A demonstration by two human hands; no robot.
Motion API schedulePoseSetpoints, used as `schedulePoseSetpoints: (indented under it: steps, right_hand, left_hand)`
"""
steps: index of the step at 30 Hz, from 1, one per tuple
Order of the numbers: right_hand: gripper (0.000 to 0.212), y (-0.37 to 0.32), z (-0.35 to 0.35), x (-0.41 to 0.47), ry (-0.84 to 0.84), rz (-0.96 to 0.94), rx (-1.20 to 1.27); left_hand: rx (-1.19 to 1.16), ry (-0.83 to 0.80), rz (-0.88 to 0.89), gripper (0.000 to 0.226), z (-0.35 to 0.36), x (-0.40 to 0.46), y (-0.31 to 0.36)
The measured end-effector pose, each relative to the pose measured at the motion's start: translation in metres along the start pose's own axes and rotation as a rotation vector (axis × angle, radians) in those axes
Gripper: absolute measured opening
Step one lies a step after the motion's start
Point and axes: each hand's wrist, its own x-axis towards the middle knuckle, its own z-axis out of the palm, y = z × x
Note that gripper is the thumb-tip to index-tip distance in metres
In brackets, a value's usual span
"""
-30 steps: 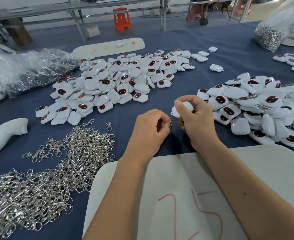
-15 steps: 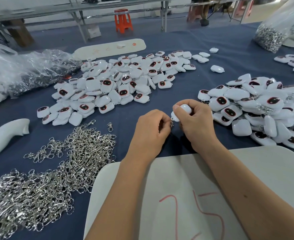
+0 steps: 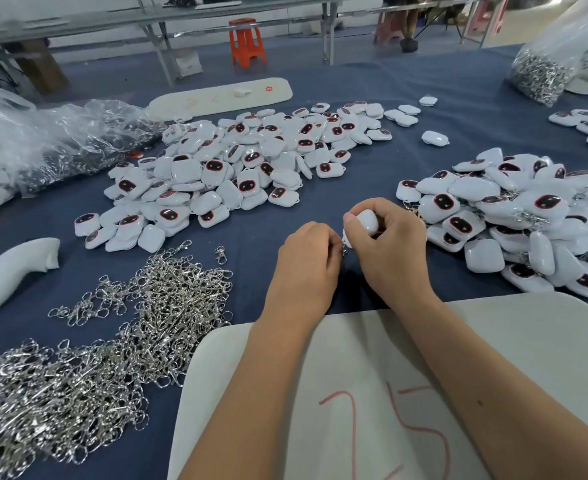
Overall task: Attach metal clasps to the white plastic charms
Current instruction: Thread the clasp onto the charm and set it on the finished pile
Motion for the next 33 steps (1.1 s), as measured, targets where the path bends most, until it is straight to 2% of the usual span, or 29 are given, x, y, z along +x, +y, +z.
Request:
schedulePoseSetpoints:
  steps: [3,7,10,23,30,33]
  right_hand:
    - [0.013,-0.002,0.001,-0.001,0.025,-0.019,0.010]
    - [0.017,-0.002,-0.003,0.003,-0.014,0.226,0.388]
    - [0.019,-0.001,-0.007,0.005,-0.039,0.299,0.513]
    - [0.017,-0.003,-0.010,0.007,-0.171,0.413,0.666]
    - [0.013,-0.002,-0.011,0.006,-0.223,0.382,0.724]
    - [0.013,-0.002,-0.011,0.005,-0.231,0.377,0.684]
  left_hand:
    - [-0.030,0.052,-0.019,0.016,0.001,0.000,0.001]
    - [-0.154,0.128,0.068,0.008,0.002,0.002,0.003]
    - [-0.228,0.158,0.124,0.007,0.002,0.003,0.003]
    - [-0.411,0.198,-0.059,0.016,0.000,0.004,0.001]
    - [-0.418,0.157,-0.157,0.017,-0.002,0.008,-0.002]
    - [-0.344,0.167,-0.156,0.016,-0.004,0.005,-0.001]
